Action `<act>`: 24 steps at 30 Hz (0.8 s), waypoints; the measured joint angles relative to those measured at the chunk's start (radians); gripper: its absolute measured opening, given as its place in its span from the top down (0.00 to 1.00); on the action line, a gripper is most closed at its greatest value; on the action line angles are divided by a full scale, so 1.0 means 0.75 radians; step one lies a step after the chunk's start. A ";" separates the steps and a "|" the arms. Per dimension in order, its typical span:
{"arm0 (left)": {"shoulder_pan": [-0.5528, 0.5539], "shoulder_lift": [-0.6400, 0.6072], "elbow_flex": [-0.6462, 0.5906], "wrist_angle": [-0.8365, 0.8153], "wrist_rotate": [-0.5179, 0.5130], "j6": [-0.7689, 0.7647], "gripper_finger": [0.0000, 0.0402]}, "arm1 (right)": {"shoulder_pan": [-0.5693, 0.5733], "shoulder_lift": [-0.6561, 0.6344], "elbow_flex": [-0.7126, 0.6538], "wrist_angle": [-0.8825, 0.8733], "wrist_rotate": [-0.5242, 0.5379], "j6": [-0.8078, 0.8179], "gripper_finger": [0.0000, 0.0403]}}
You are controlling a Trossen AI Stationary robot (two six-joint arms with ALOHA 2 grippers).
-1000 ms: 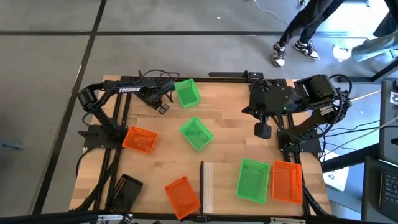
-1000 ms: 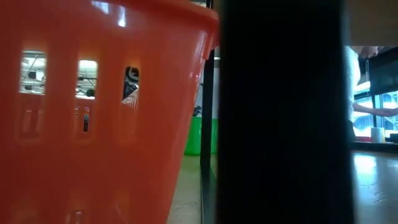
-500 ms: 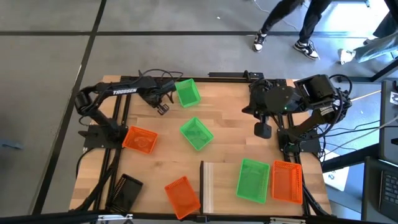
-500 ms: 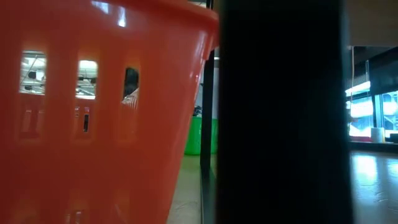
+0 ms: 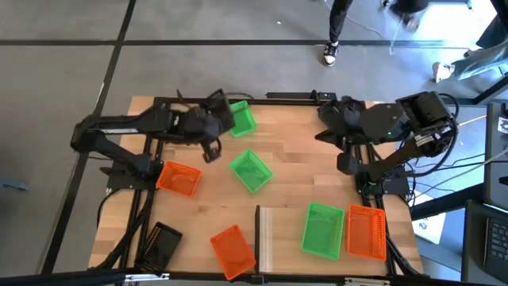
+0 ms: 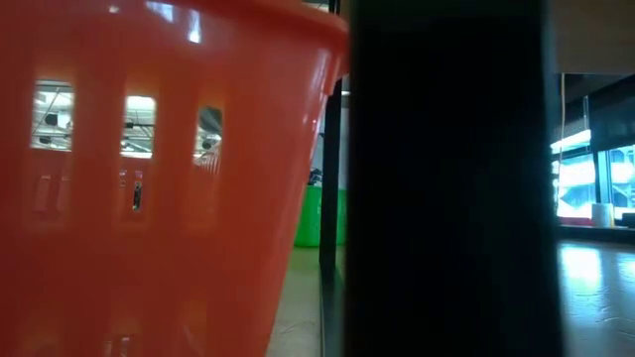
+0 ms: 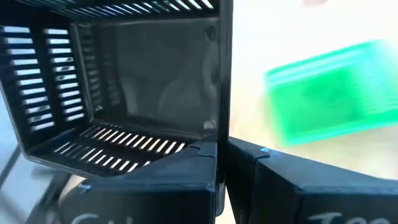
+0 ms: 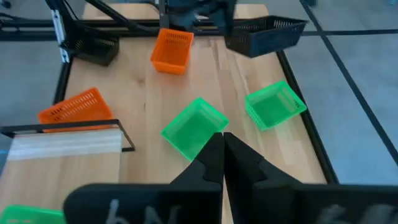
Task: Stack baskets on shelf by color
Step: Put the top left black bin on the shelf
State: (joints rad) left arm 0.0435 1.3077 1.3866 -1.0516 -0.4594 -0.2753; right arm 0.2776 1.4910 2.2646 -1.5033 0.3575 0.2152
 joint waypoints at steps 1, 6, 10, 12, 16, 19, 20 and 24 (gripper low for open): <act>-0.055 0.003 0.029 0.000 -0.007 0.015 1.00 | 0.003 -0.003 0.000 0.000 0.004 0.017 0.99; -0.335 0.030 0.137 0.119 -0.011 0.133 1.00 | 0.017 -0.012 0.000 -0.007 0.021 0.023 0.99; -0.507 0.082 0.193 0.249 0.035 0.099 1.00 | 0.019 -0.014 0.000 -0.014 0.021 0.030 0.99; -0.572 0.127 0.230 0.293 0.032 0.048 1.00 | 0.029 -0.021 0.000 -0.031 0.025 0.050 0.99; -0.667 0.270 0.340 0.371 0.006 0.029 1.00 | 0.073 -0.050 0.000 -0.063 0.036 0.054 0.99; -0.692 0.398 0.484 0.368 0.003 0.031 1.00 | 0.124 -0.086 0.000 -0.063 0.082 0.062 1.00; -0.692 0.444 0.538 0.367 0.002 0.031 1.00 | 0.144 -0.097 0.000 -0.062 0.088 0.062 1.00; -0.691 0.600 0.777 0.304 0.017 0.016 1.00 | 0.229 -0.123 -0.010 -0.056 0.091 0.070 1.00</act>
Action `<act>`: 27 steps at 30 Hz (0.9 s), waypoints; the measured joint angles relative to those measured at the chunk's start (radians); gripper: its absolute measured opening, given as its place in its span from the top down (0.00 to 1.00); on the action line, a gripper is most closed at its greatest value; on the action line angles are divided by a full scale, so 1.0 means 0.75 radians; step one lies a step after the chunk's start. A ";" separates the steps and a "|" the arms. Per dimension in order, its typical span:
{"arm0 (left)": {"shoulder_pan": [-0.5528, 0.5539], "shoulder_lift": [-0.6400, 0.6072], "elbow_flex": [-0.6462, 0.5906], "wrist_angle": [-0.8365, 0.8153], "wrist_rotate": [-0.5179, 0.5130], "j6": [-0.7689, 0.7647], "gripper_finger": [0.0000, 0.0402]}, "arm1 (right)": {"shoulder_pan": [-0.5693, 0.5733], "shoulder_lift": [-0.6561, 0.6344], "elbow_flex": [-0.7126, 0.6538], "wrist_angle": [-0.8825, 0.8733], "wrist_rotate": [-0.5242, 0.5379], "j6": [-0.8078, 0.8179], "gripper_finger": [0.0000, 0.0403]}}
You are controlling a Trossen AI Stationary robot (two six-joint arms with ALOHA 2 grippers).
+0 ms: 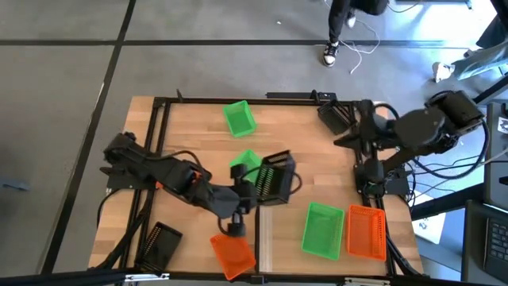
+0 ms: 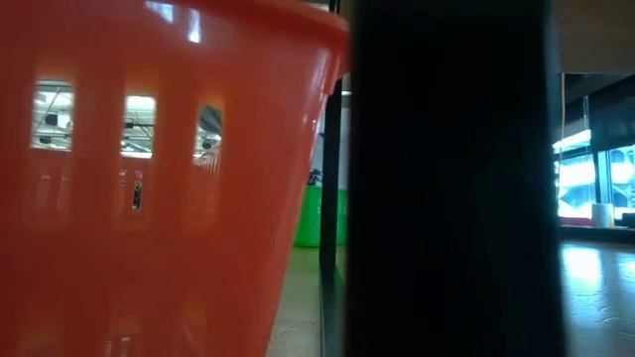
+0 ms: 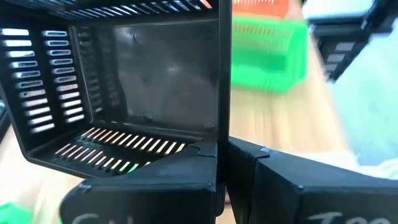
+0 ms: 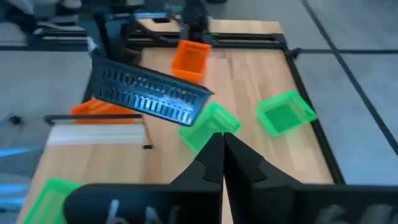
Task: Stack baskets on shelf by color
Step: Put the top left black bin on the shelf
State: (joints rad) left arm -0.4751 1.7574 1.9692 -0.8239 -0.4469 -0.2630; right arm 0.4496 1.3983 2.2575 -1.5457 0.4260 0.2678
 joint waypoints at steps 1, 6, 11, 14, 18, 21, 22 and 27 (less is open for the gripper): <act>0.000 0.035 0.067 -0.018 0.000 -0.014 1.00 | 0.026 -0.007 -0.016 0.003 -0.002 -0.010 1.00; -0.012 0.183 0.368 -0.222 -0.046 -0.118 1.00 | 0.156 -0.093 -0.210 0.095 -0.022 -0.014 1.00; -0.036 0.259 0.498 -0.305 -0.061 -0.229 1.00 | 0.248 -0.276 -0.525 0.369 -0.022 -0.014 1.00; -0.046 0.261 0.492 -0.316 0.012 -0.312 1.00 | 0.273 -0.393 -0.711 0.547 -0.037 -0.011 1.00; -0.061 0.282 0.491 -0.316 0.090 -0.346 1.00 | 0.272 -0.500 -0.902 0.747 -0.098 -0.015 1.00; -0.060 0.308 0.494 -0.235 0.185 -0.337 1.00 | 0.272 -0.537 -0.994 0.811 -0.131 -0.014 1.00; -0.062 0.311 0.493 -0.232 0.207 -0.336 1.00 | 0.272 -0.544 -1.016 0.818 -0.140 -0.008 1.00; -0.057 0.359 0.492 -0.221 0.310 -0.348 1.00 | 0.272 -0.553 -1.073 0.827 -0.142 0.026 1.00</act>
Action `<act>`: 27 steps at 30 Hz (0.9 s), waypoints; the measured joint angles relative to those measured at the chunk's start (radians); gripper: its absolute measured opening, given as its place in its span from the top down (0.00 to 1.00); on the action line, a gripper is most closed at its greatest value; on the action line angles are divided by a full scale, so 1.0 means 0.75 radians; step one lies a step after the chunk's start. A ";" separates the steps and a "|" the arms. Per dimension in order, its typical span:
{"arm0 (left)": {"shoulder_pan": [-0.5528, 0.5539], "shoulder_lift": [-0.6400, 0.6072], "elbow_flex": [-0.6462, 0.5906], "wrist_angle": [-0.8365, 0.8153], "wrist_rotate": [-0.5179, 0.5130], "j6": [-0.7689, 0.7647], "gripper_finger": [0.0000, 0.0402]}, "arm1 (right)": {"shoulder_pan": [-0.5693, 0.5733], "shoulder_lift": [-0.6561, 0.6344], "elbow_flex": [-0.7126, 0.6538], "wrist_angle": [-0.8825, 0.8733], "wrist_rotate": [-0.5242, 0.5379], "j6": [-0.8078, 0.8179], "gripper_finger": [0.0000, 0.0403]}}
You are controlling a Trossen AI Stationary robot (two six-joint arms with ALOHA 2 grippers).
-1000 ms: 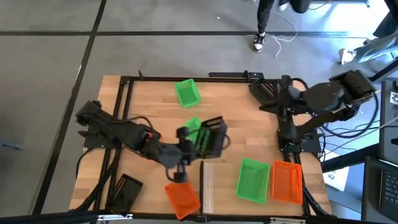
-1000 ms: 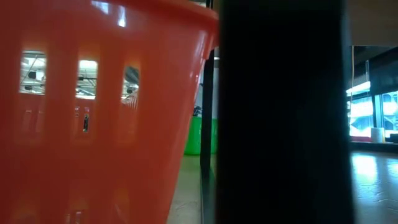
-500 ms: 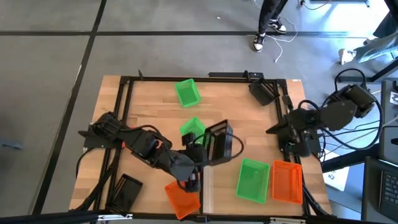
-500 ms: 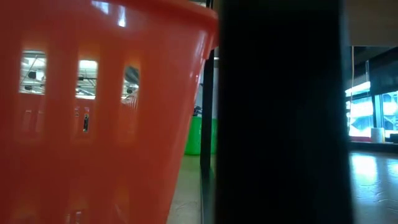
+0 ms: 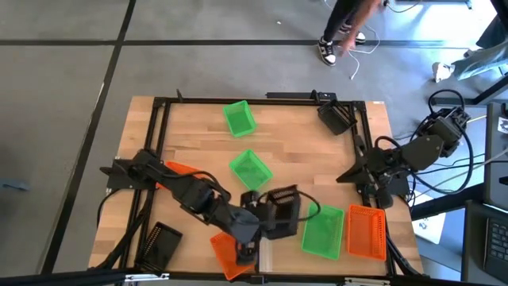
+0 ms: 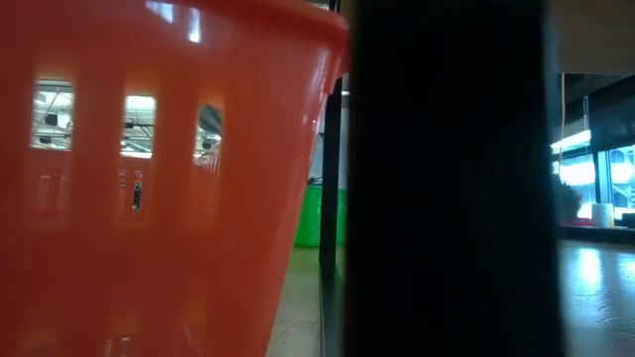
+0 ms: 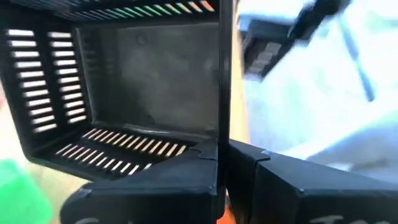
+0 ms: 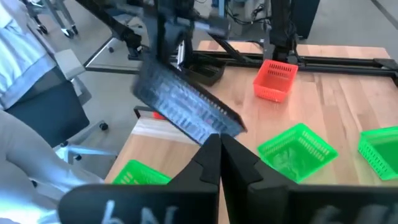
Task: Stack baskets on shelf by color
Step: Put the top left black bin on the shelf
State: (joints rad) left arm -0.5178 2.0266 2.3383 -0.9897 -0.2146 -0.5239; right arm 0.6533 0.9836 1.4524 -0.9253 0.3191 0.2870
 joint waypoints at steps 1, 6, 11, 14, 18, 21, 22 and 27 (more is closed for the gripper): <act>-0.001 0.017 -0.002 -0.008 0.019 -0.018 1.00 | 0.000 0.000 -0.004 0.005 0.000 -0.002 1.00; 0.000 0.058 0.000 0.043 0.078 -0.034 1.00 | 0.000 -0.003 -0.006 0.014 -0.010 -0.006 1.00; 0.004 0.081 0.001 0.054 0.148 -0.111 1.00 | 0.000 -0.013 -0.006 0.013 -0.017 -0.006 1.00; 0.003 0.092 -0.002 0.027 0.146 -0.121 1.00 | 0.000 -0.016 -0.006 0.013 -0.039 -0.008 1.00; 0.003 0.106 0.001 0.038 0.151 -0.136 1.00 | 0.000 -0.018 -0.006 0.013 -0.047 -0.010 1.00; 0.004 0.120 -0.001 0.038 0.150 -0.137 1.00 | 0.000 -0.018 -0.006 0.013 -0.051 -0.010 1.00; 0.004 0.124 0.000 0.039 0.148 -0.136 1.00 | 0.000 -0.018 -0.006 0.012 -0.064 -0.010 1.00; 0.003 0.127 -0.001 0.006 0.144 -0.172 1.00 | 0.000 -0.018 -0.006 0.012 -0.081 -0.010 1.00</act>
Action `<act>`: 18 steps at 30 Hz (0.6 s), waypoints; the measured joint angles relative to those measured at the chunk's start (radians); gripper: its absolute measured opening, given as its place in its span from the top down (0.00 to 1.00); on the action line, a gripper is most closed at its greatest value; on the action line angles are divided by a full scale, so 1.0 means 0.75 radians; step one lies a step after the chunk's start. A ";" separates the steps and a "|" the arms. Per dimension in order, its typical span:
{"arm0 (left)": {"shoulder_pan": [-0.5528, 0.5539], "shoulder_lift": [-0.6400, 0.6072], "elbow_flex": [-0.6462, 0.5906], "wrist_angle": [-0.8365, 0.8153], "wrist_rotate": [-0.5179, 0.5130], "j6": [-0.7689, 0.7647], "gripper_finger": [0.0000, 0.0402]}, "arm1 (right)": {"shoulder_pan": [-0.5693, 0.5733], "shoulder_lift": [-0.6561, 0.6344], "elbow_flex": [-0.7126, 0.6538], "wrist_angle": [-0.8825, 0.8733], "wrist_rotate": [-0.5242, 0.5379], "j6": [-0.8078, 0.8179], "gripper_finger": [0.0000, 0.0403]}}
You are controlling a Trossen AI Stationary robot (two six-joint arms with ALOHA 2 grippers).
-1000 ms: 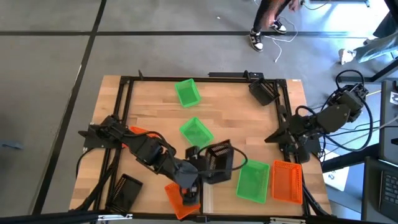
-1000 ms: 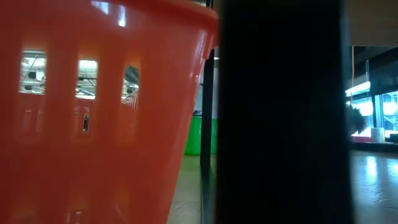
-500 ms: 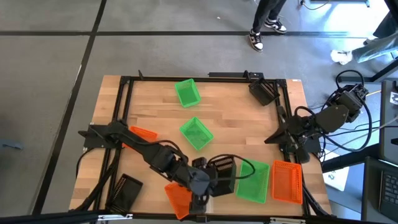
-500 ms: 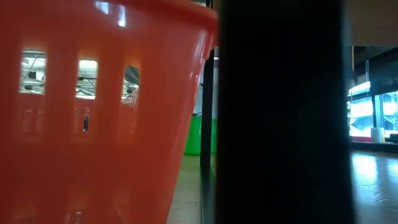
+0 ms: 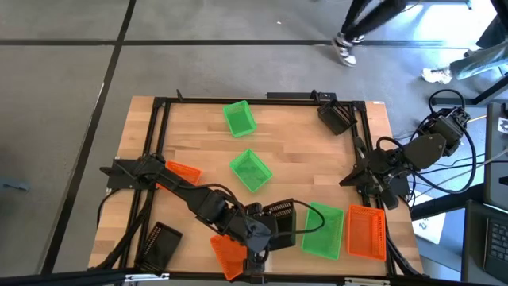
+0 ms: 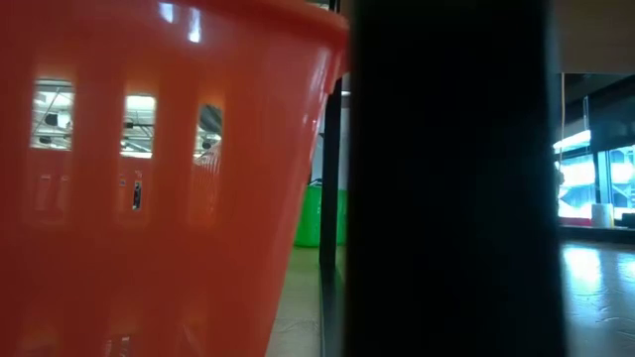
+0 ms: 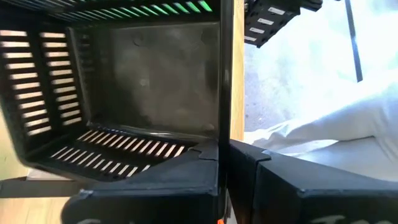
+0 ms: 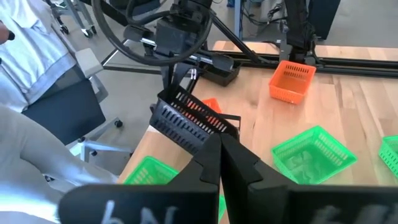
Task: Stack baskets on shelf by color
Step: Put the top left black bin on the shelf, then stack the top orange bin on the orange bin on the shelf
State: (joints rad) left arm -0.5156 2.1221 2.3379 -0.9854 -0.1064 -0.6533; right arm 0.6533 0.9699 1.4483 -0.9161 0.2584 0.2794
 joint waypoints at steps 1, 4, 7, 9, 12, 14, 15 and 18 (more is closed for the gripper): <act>0.000 0.000 0.000 -0.001 0.000 0.000 1.00 | 0.000 -0.001 0.000 0.000 0.000 0.000 1.00; 0.000 0.000 0.000 -0.002 0.001 0.001 0.98 | 0.000 -0.005 0.000 -0.002 0.001 0.000 1.00; 0.000 0.000 0.000 -0.002 0.001 0.001 0.95 | 0.000 -0.007 0.000 -0.002 0.001 -0.003 1.00; -0.002 0.000 0.000 -0.002 0.001 0.001 0.94 | 0.000 -0.007 0.000 -0.002 0.001 -0.005 1.00; -0.002 0.000 0.000 -0.002 0.001 0.000 0.91 | 0.000 -0.007 0.000 -0.002 0.002 -0.004 1.00; -0.002 0.000 0.000 -0.002 -0.003 -0.001 0.89 | 0.000 -0.007 0.000 -0.002 0.002 -0.004 1.00; -0.003 0.000 0.000 -0.002 -0.007 -0.012 0.88 | 0.000 -0.007 0.000 -0.002 0.002 -0.005 1.00; -0.002 0.000 0.000 -0.002 -0.009 -0.064 0.83 | 0.000 -0.007 0.000 -0.002 0.002 -0.005 1.00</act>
State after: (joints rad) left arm -0.5171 2.1220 2.3379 -0.9867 -0.1128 -0.7012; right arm 0.6533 0.9649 1.4483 -0.9173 0.2600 0.2760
